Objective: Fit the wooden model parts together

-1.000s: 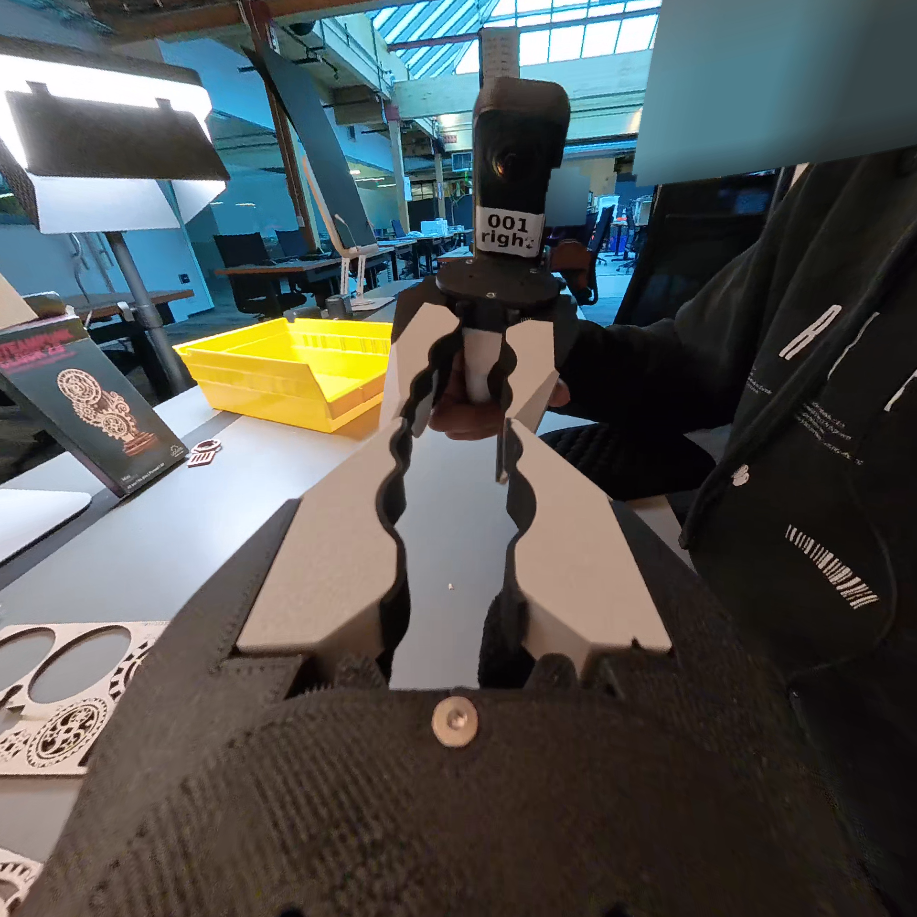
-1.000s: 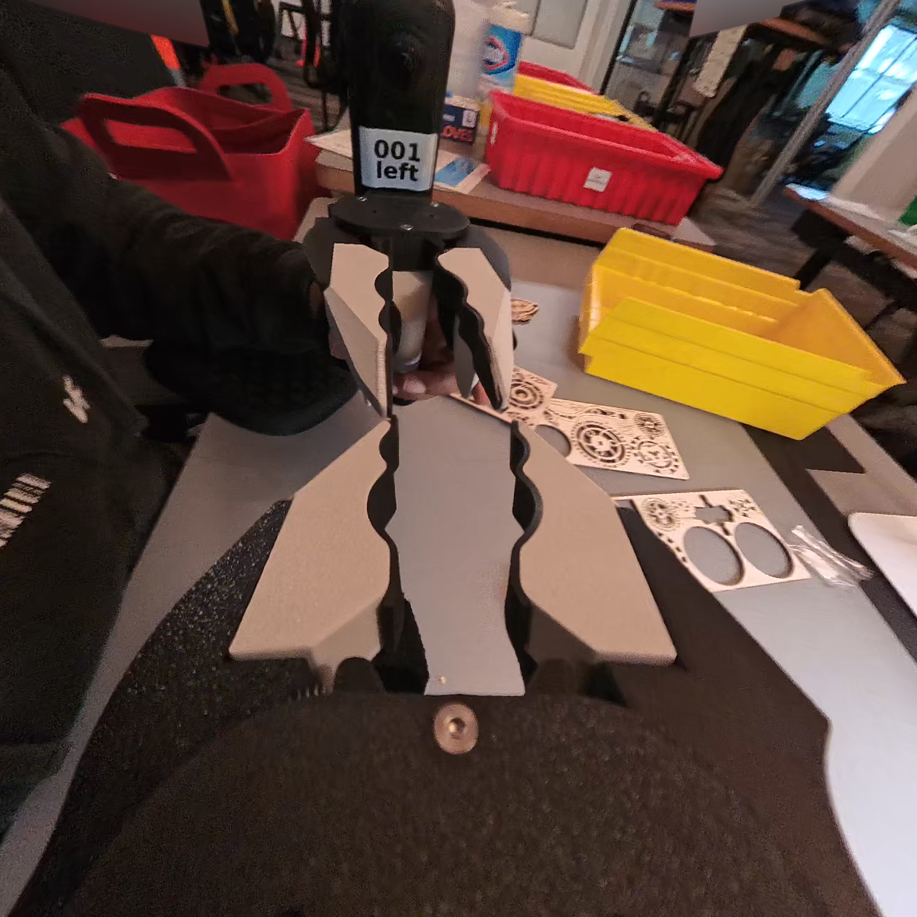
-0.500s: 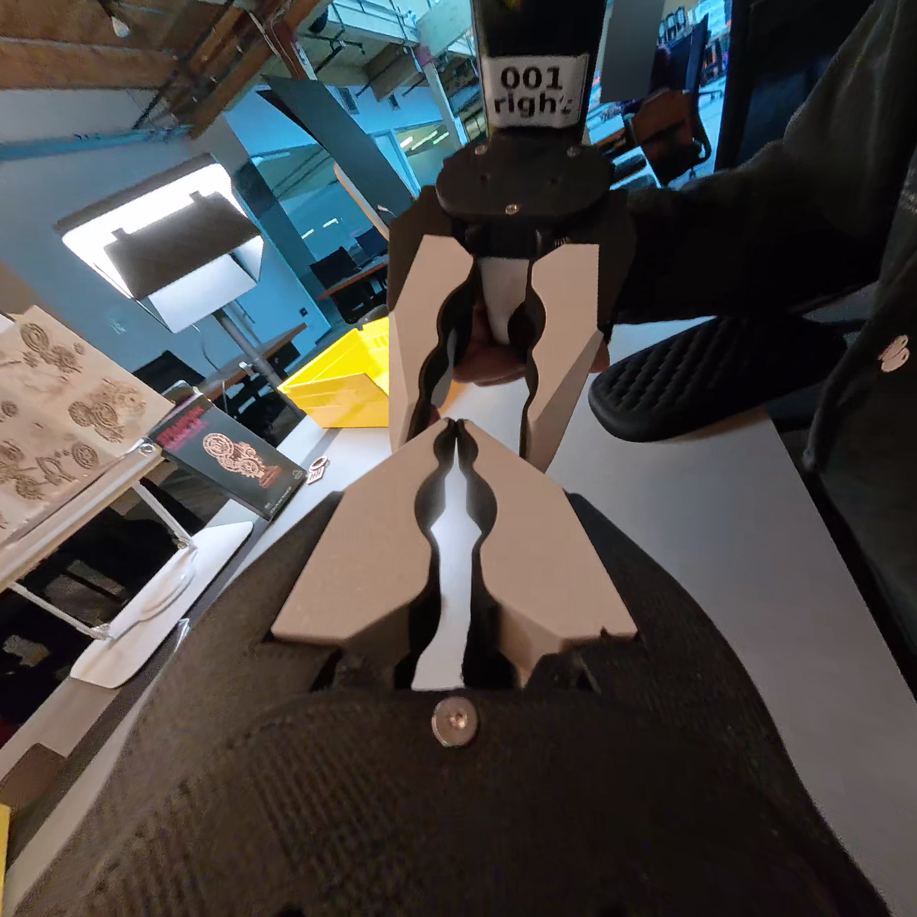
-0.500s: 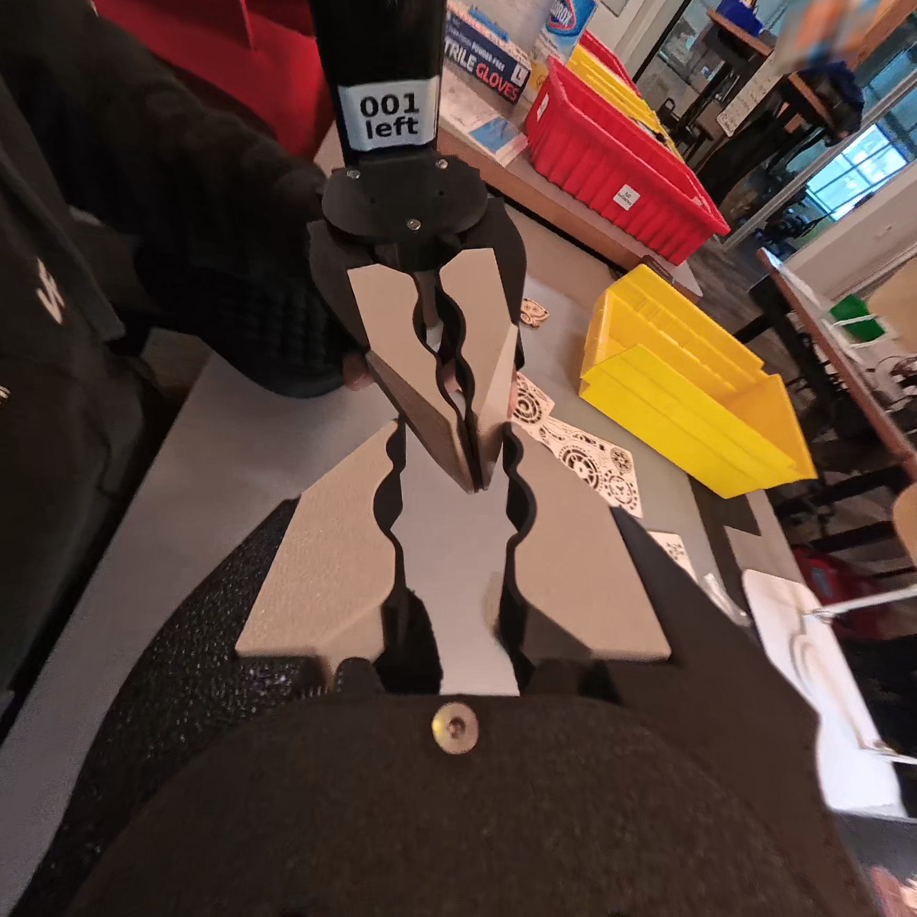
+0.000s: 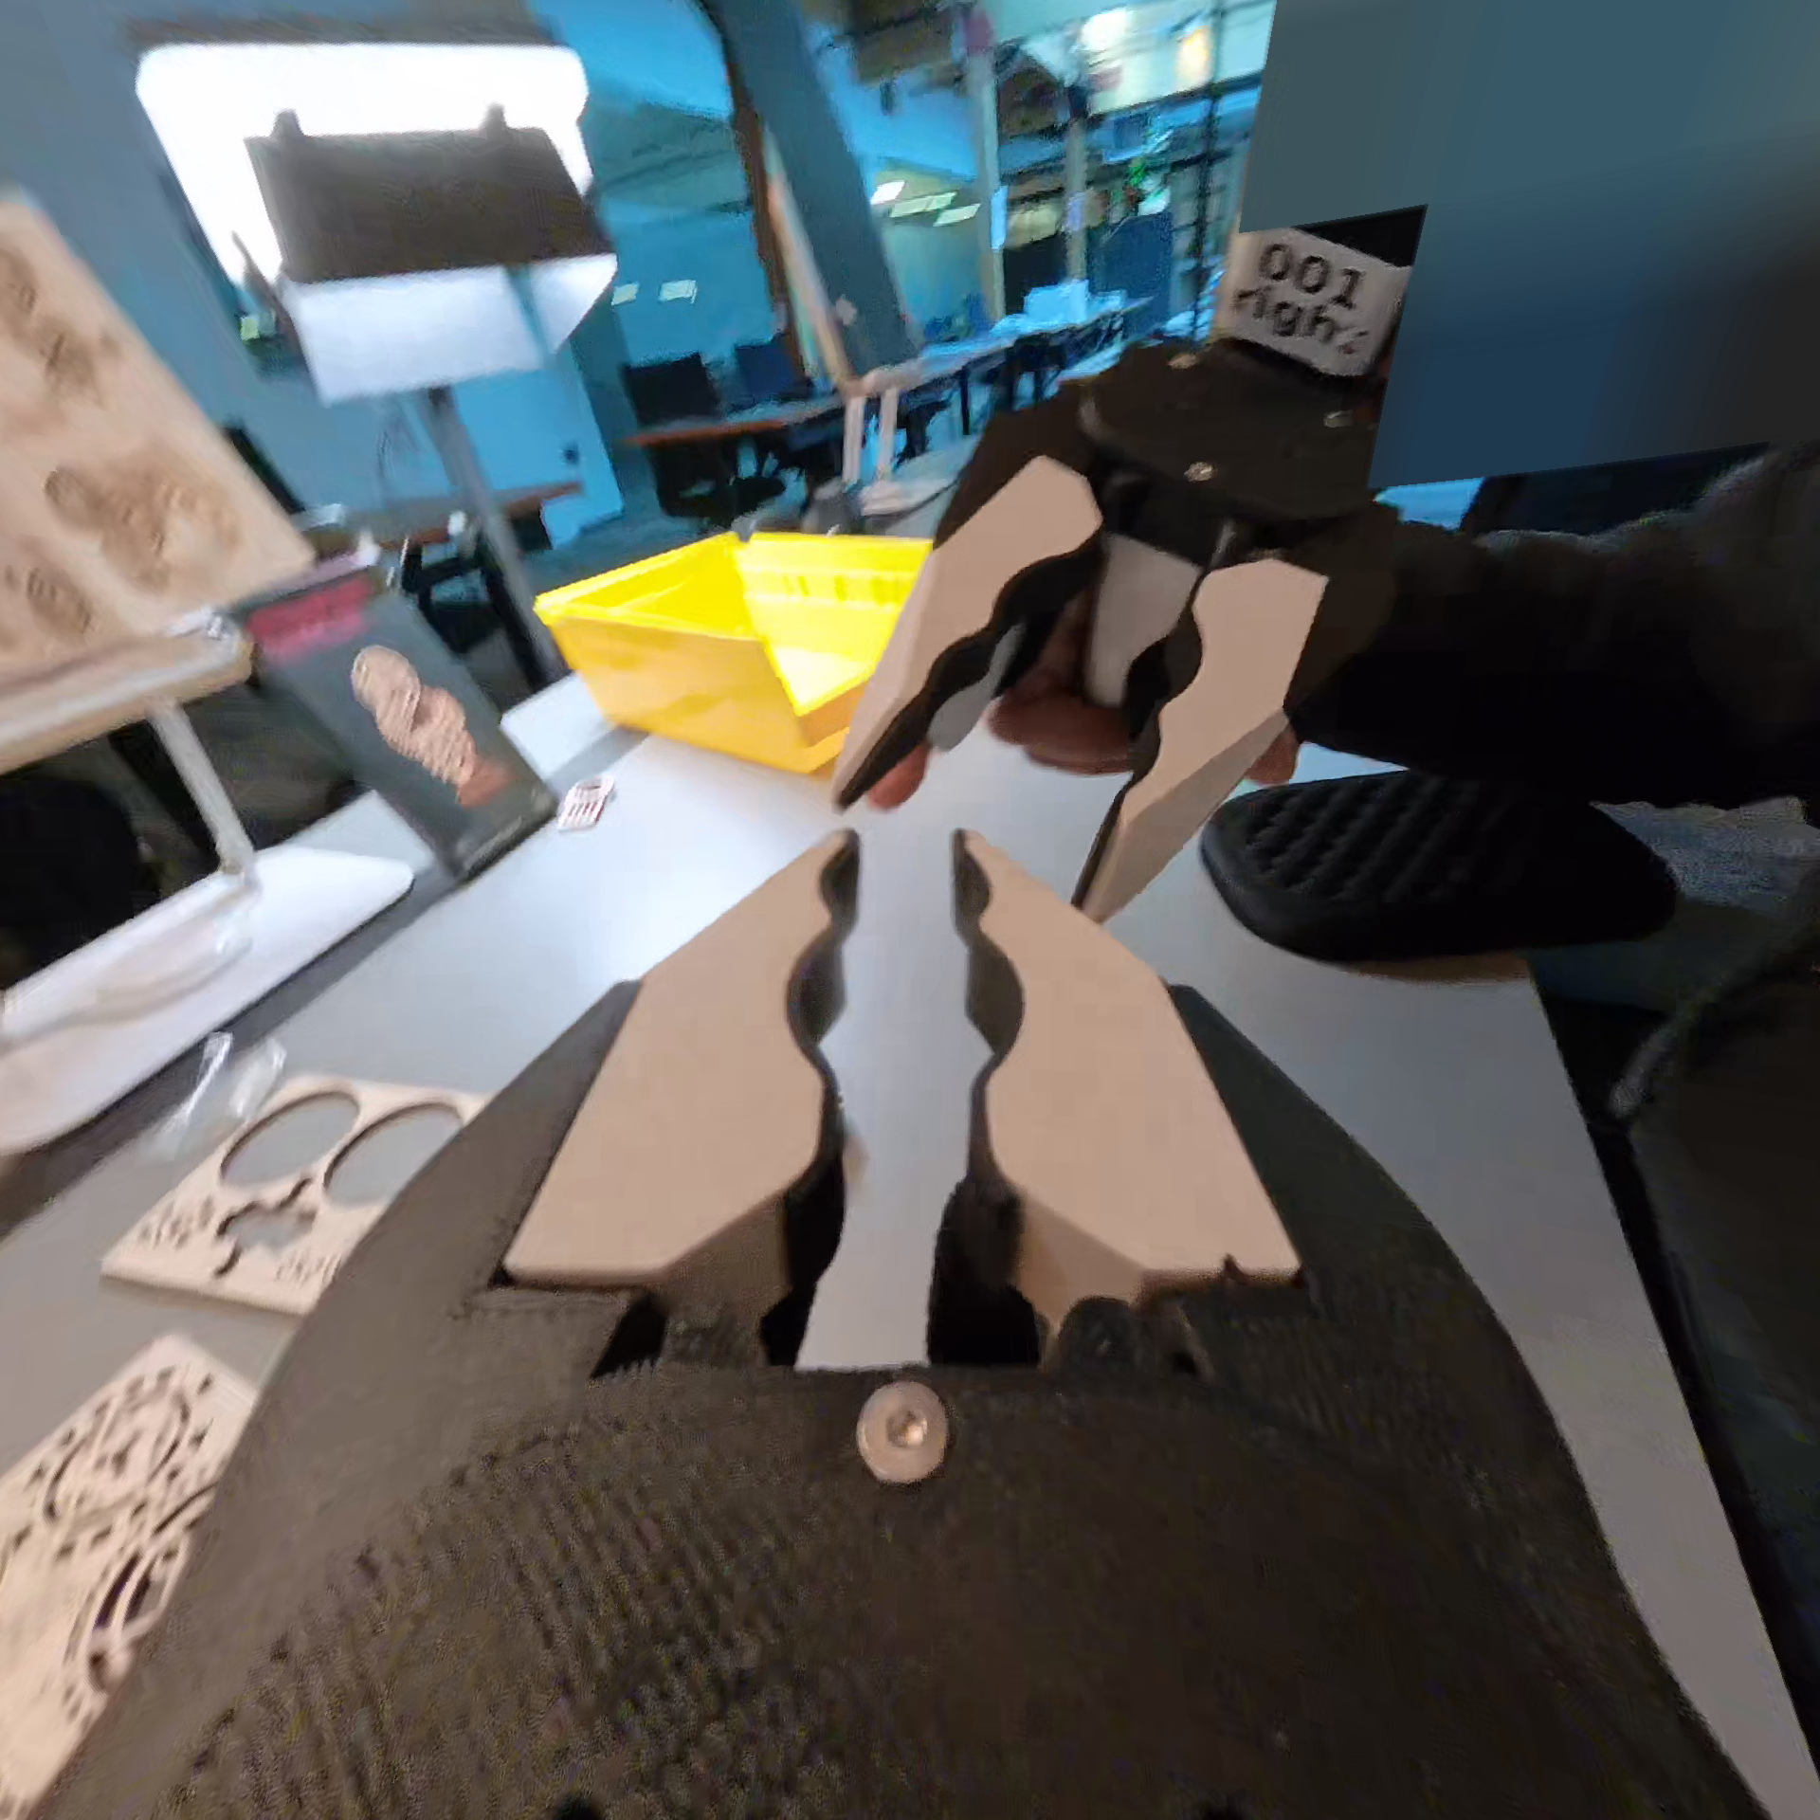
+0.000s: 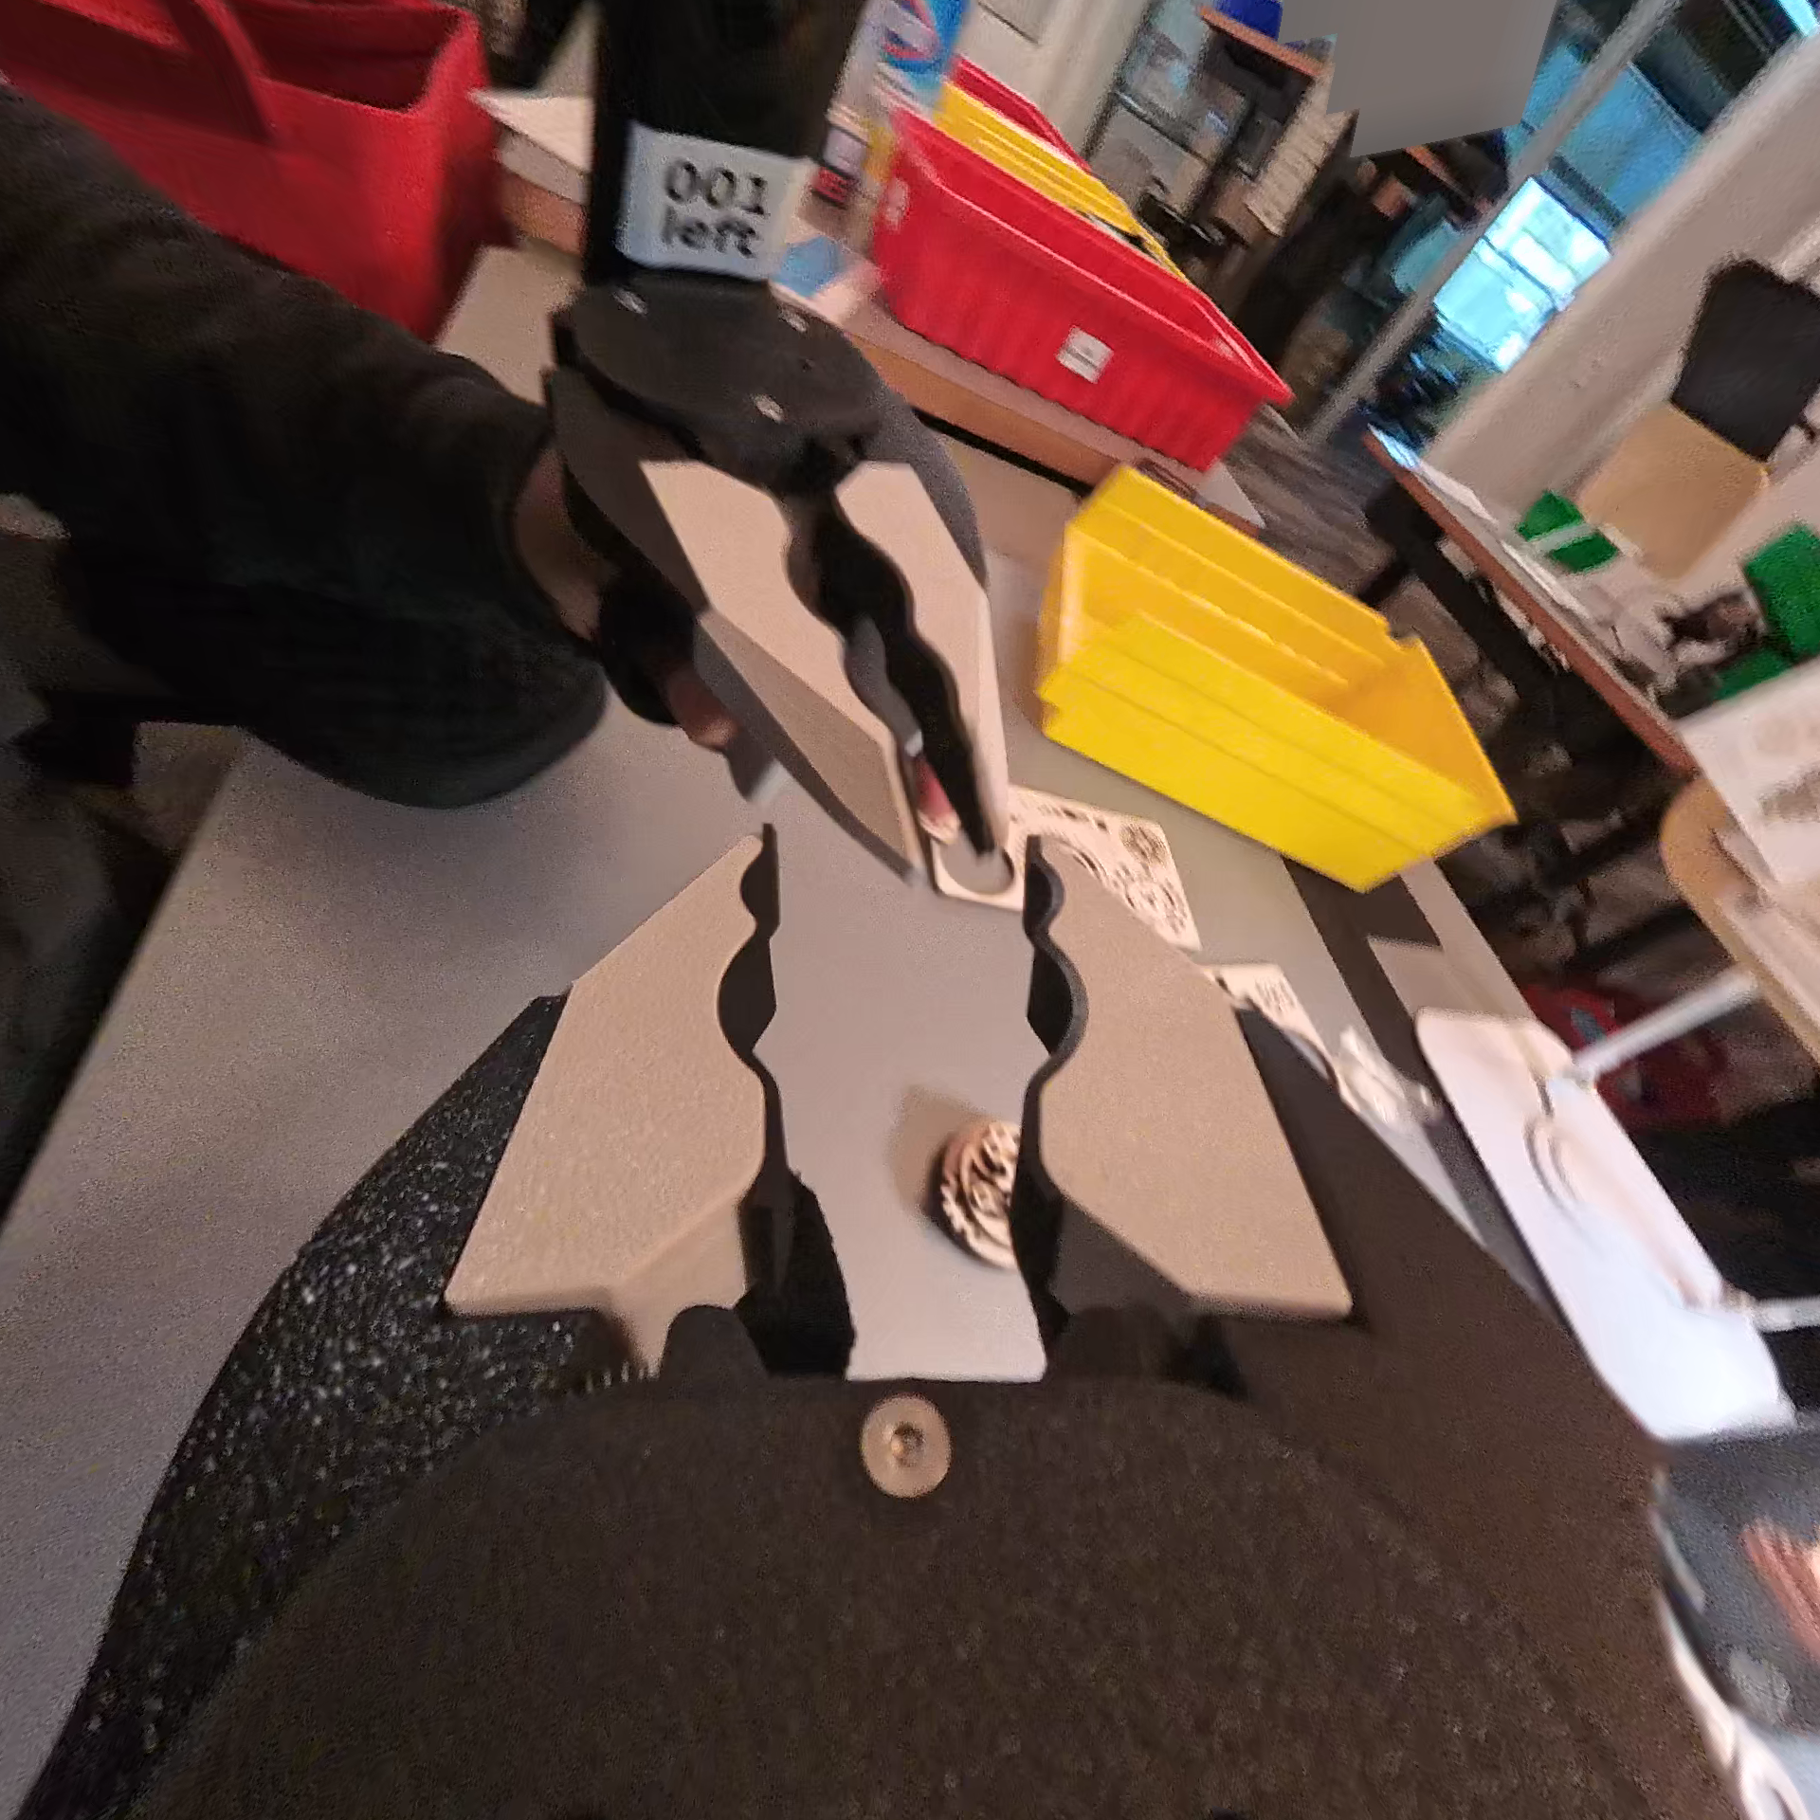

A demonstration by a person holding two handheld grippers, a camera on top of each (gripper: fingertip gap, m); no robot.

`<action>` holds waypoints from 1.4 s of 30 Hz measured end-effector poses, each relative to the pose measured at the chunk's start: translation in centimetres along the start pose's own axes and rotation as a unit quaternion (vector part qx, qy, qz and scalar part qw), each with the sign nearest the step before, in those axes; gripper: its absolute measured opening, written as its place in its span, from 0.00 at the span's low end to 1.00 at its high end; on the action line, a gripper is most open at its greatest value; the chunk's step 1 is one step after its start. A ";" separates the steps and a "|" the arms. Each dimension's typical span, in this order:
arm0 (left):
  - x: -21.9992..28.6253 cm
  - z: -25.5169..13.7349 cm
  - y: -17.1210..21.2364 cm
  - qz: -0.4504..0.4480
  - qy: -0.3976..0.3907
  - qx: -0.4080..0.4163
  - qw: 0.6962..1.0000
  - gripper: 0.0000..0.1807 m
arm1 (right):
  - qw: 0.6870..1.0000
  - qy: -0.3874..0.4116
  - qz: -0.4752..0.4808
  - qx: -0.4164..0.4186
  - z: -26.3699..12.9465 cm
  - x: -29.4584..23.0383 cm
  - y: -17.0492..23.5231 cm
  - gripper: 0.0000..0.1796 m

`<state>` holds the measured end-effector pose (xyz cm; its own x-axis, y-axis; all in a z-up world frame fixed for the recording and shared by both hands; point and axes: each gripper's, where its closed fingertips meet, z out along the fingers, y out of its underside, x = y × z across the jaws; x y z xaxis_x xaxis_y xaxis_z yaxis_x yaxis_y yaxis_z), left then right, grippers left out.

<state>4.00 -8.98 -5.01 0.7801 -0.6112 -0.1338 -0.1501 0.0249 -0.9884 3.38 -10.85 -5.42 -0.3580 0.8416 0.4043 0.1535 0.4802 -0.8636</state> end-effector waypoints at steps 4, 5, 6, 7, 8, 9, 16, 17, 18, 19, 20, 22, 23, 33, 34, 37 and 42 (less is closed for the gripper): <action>-4.6 0.5 4.2 -0.044 -0.023 -0.085 0.995 0.35 | 0.994 0.031 0.094 -0.055 -0.8 3.7 5.9 0.28; -5.2 0.7 5.1 -0.052 -0.023 -0.098 0.994 0.39 | 0.990 0.033 0.114 -0.070 -0.8 4.0 7.5 0.27; -5.9 1.0 5.9 -0.053 -0.029 -0.104 0.993 0.39 | 0.988 0.034 0.129 -0.080 -0.7 4.2 8.8 0.27; -6.4 1.3 6.4 -0.051 -0.034 -0.105 0.993 0.37 | 0.986 0.034 0.139 -0.088 -0.6 4.2 9.9 0.27; -6.7 1.5 6.8 -0.049 -0.036 -0.102 0.993 0.33 | 0.984 0.034 0.145 -0.097 -0.4 4.2 10.9 0.27; -7.0 1.7 7.1 -0.050 -0.038 -0.096 0.993 0.27 | 0.983 0.034 0.147 -0.106 -0.2 4.1 11.8 0.27; -8.5 1.1 8.4 -0.085 -0.039 -0.095 0.991 0.00 | 0.975 0.023 0.172 -0.139 0.9 3.9 15.2 0.25; -8.5 1.1 8.8 -0.088 -0.038 -0.100 0.990 0.00 | 0.973 0.021 0.177 -0.145 1.1 3.9 15.6 0.25; -8.3 1.2 9.3 -0.088 -0.034 -0.110 0.989 0.00 | 0.971 0.020 0.182 -0.152 1.3 4.0 16.0 0.26; -8.2 1.4 9.9 -0.091 -0.031 -0.123 0.988 0.01 | 0.969 0.017 0.187 -0.159 1.5 4.0 16.4 0.26; -8.1 1.6 10.5 -0.095 -0.027 -0.133 0.986 0.06 | 0.967 0.013 0.192 -0.167 1.7 4.0 16.7 0.26; -8.3 1.9 11.0 -0.095 -0.028 -0.141 0.985 0.18 | 0.962 -0.005 0.202 -0.184 2.2 3.7 17.0 0.29; -8.4 2.1 11.4 -0.094 -0.031 -0.152 0.983 0.26 | 0.959 -0.014 0.208 -0.193 2.5 3.5 17.1 0.30; -7.2 1.6 12.9 -0.126 -0.003 -0.174 0.977 0.30 | 0.932 -0.055 0.201 -0.296 4.2 3.4 18.3 0.32; -7.1 1.5 13.0 -0.127 0.002 -0.177 0.976 0.30 | 0.931 -0.056 0.197 -0.301 4.2 3.4 18.3 0.29; -6.5 1.6 12.9 -0.092 0.008 -0.182 0.979 0.32 | 0.930 -0.070 0.197 -0.304 4.1 3.3 18.3 0.29; -5.3 2.0 13.4 -0.017 0.016 -0.203 0.979 0.34 | 0.929 -0.082 0.186 -0.308 3.1 3.2 18.1 0.29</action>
<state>-0.87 -3.83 -17.66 0.7708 -0.6303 -0.0925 -0.3579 -0.3084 -0.8814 2.20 -0.21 -20.70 -0.3027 0.9529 0.0178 0.7748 0.2569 -0.5777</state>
